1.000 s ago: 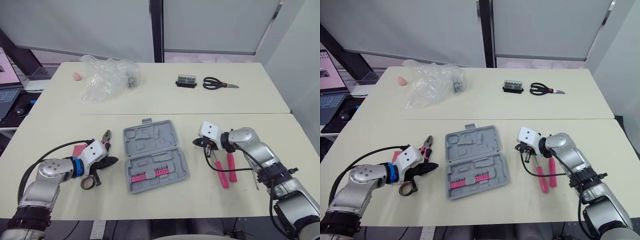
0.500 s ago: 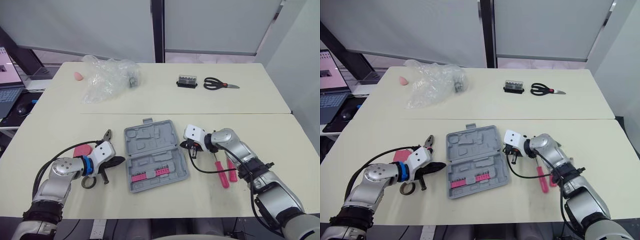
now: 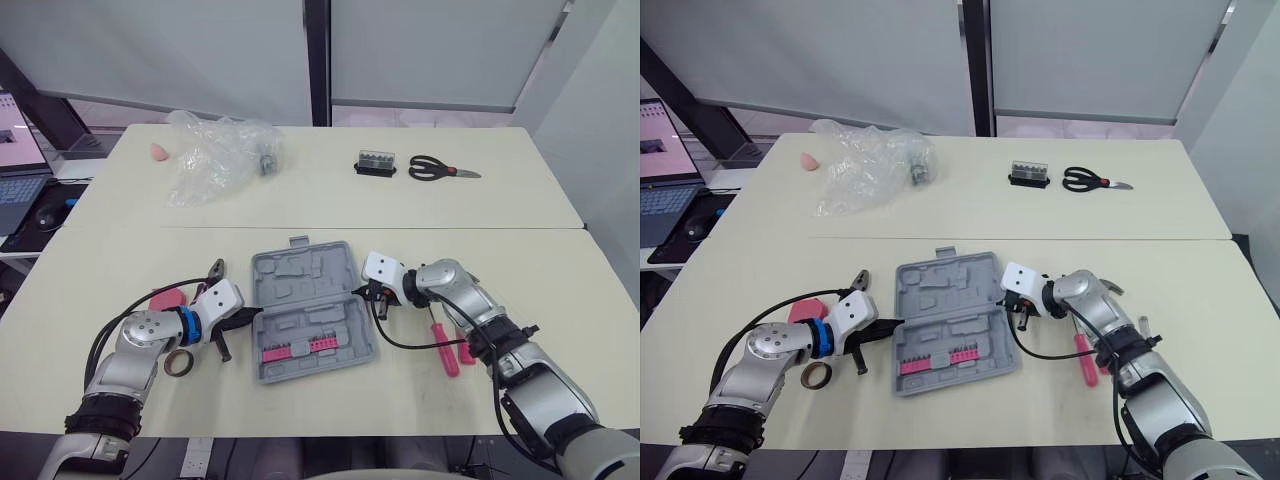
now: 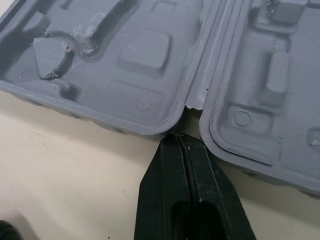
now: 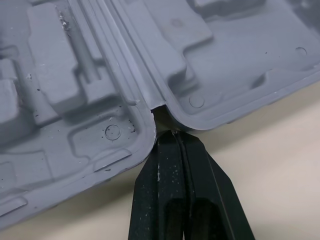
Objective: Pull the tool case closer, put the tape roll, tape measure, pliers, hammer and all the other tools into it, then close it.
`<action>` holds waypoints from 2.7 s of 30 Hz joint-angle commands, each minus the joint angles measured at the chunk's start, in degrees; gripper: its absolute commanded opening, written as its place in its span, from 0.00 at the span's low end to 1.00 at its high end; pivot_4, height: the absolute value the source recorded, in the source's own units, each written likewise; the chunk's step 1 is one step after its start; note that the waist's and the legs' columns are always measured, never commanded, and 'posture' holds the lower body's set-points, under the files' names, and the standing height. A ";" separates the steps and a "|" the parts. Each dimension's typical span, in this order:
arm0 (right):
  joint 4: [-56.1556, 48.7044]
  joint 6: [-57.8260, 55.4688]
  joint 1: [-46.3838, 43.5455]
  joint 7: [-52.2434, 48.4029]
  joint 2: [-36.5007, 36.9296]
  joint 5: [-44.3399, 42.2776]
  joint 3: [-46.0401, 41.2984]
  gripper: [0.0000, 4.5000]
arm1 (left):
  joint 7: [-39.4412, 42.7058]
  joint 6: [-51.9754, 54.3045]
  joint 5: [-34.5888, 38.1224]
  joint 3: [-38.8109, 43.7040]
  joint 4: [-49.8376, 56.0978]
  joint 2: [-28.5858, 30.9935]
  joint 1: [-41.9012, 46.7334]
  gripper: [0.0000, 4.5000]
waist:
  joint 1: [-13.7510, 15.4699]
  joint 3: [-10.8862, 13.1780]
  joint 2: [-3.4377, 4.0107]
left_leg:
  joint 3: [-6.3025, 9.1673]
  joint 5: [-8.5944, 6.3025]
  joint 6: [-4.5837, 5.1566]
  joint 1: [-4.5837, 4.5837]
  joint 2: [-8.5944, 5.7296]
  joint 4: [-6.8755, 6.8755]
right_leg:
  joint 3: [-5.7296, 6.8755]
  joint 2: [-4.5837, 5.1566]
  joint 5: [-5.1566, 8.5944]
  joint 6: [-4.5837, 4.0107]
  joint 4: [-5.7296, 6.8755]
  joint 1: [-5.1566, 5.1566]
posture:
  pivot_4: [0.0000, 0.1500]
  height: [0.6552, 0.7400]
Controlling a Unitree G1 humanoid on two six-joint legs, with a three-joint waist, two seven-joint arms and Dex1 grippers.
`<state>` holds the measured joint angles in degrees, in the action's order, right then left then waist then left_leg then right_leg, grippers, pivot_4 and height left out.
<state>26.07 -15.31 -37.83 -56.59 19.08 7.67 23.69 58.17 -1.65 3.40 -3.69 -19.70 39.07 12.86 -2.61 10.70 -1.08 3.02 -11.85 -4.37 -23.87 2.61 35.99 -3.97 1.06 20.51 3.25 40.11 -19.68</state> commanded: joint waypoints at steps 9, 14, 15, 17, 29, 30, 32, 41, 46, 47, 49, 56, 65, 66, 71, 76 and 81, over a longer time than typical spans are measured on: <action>-29.16 -18.90 14.29 -2.31 4.67 -4.91 0.14 0.00 | 5.99 1.62 0.70 -4.51 10.55 1.66 -3.85 0.00 | 0.31 0.00 0.00 | 0.01 -0.01 0.00 -0.02 0.00 -0.03 | -0.01 0.00 0.00 0.00 -0.05 0.00 | 1.00 1.00; -38.35 -25.94 19.33 -1.19 7.22 -6.73 -0.47 0.00 | 8.08 2.43 0.70 -5.49 13.40 3.04 -5.60 0.00 | 0.33 0.00 0.00 | 0.01 0.00 0.00 -0.02 0.03 -0.03 | -0.01 -0.03 0.01 0.00 -0.11 0.02 | 1.00 1.00; -39.93 -27.14 20.49 -0.95 7.86 -7.17 -0.64 0.00 | 8.63 2.35 0.56 -5.87 13.70 3.31 -5.98 0.00 | 0.33 0.00 0.00 | 0.01 0.00 0.00 -0.02 0.03 -0.03 | -0.01 -0.04 0.01 0.00 -0.11 0.01 | 1.00 1.00; -42.56 -29.11 22.29 -0.44 8.82 -7.77 -0.62 0.00 | 9.12 2.53 0.65 -6.14 14.52 3.72 -6.89 0.00 | 0.39 0.00 0.00 | 0.01 -0.01 0.01 -0.02 0.03 -0.04 | -0.01 -0.04 0.01 0.00 -0.12 0.02 | 1.00 1.00; -48.31 -33.18 27.81 2.62 12.10 -10.28 1.35 0.00 | 9.66 6.61 1.67 -6.44 21.84 5.62 -12.94 0.00 | 0.39 -0.01 -0.03 | -0.02 -0.01 0.01 -0.01 0.05 -0.05 | -0.05 -0.04 0.04 -0.02 -0.17 0.03 | 1.00 1.00; -48.38 -33.27 27.87 2.66 12.34 -10.46 1.61 0.00 | 9.64 6.73 1.62 -6.41 22.11 5.84 -13.38 0.00 | 0.39 -0.01 -0.03 | -0.01 -0.01 0.01 -0.01 0.05 -0.06 | -0.05 -0.05 0.04 -0.02 -0.18 0.03 | 1.00 1.00; -48.62 -33.46 28.03 2.76 12.72 -10.88 1.98 0.00 | 9.63 6.77 1.46 -6.39 22.50 6.21 -14.05 0.00 | 0.42 -0.02 -0.03 | -0.01 -0.01 0.01 -0.01 0.05 -0.06 | -0.04 -0.04 0.04 -0.02 -0.18 0.03 | 1.00 1.00; -50.06 -33.98 29.88 3.76 13.87 -12.24 3.48 0.00 | 9.03 7.08 1.41 -6.05 23.06 6.44 -15.15 0.00 | 0.43 -0.03 -0.04 | -0.01 -0.01 0.01 -0.01 0.05 -0.07 | -0.04 -0.04 0.04 -0.02 -0.20 0.04 | 1.00 1.00; -50.33 -35.12 30.50 4.95 13.58 -13.24 3.41 0.00 | 9.09 7.15 1.37 -5.98 22.84 6.57 -15.15 0.00 | 0.42 -0.05 -0.05 | -0.01 -0.01 0.01 0.01 0.05 -0.07 | -0.04 -0.05 0.04 -0.02 -0.20 0.04 | 1.00 1.00; -50.42 -35.14 30.69 5.09 13.71 -13.34 3.48 0.00 | 9.17 7.27 1.40 -5.97 22.81 6.65 -15.14 0.00 | 0.42 -0.05 -0.05 | -0.01 -0.01 0.01 0.01 0.06 -0.07 | -0.04 -0.05 0.04 -0.02 -0.20 0.04 | 1.00 1.00; -50.52 -35.11 30.93 5.43 13.95 -13.48 3.57 0.00 | 9.34 7.40 1.42 -5.99 22.81 6.82 -15.16 0.00 | 0.42 -0.06 -0.06 | -0.01 -0.01 0.01 0.01 0.06 -0.08 | -0.04 -0.05 0.05 -0.03 -0.20 0.05 | 1.00 1.00; -50.56 -35.52 31.04 6.24 13.99 -14.37 3.85 0.00 | 9.76 7.55 1.81 -5.69 22.97 7.64 -15.63 0.00 | 0.35 -0.07 -0.07 | 0.00 -0.01 0.01 0.01 0.08 -0.09 | -0.04 -0.08 0.05 -0.04 -0.20 0.04 | 1.00 1.00; -50.00 -35.38 30.91 7.24 14.05 -14.68 4.23 0.00 | 9.76 7.58 2.20 -5.78 22.75 8.37 -15.68 0.00 | 0.21 -0.09 -0.10 | 0.00 -0.01 0.01 0.02 0.10 -0.10 | -0.04 -0.10 0.06 -0.05 -0.20 0.04 | 1.00 1.00; -49.96 -35.34 30.97 7.31 14.10 -14.69 4.17 0.00 | 9.72 7.61 2.20 -5.84 22.75 8.33 -15.67 0.00 | 0.21 -0.09 -0.10 | 0.00 -0.01 0.01 0.02 0.10 -0.10 | -0.04 -0.10 0.06 -0.05 -0.20 0.04 | 1.00 1.00; -49.78 -35.62 31.05 7.87 13.92 -14.65 4.01 0.00 | 9.59 7.48 2.00 -6.03 22.27 8.13 -15.29 0.00 | 0.21 -0.09 -0.10 | 0.00 -0.01 0.01 0.03 0.11 -0.10 | -0.04 -0.11 0.06 -0.05 -0.20 0.04 | 1.00 1.00; -48.64 -36.43 31.16 10.23 13.41 -14.84 2.18 0.00 | 9.39 7.12 1.67 -6.12 21.69 7.99 -14.76 0.00 | 0.21 -0.11 -0.12 | 0.02 -0.01 0.01 0.05 0.12 -0.10 | -0.04 -0.13 0.06 -0.05 -0.19 0.04 | 1.00 1.00; -48.66 -36.15 31.82 10.27 15.14 -15.82 0.32 0.00 | 9.33 6.72 1.62 -5.82 21.08 8.18 -14.22 0.00 | 0.26 -0.12 -0.13 | 0.01 -0.01 0.01 0.04 0.12 -0.10 | -0.05 -0.13 0.06 -0.06 -0.19 0.05 | 1.00 1.00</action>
<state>-23.33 -50.90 -7.01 -47.17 33.30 -8.06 24.32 67.15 5.47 5.39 -8.76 1.85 46.94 -1.34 -2.35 10.59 -1.21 3.04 -11.86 -4.36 -23.83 2.73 35.89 -4.02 0.94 20.57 3.20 39.92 -19.62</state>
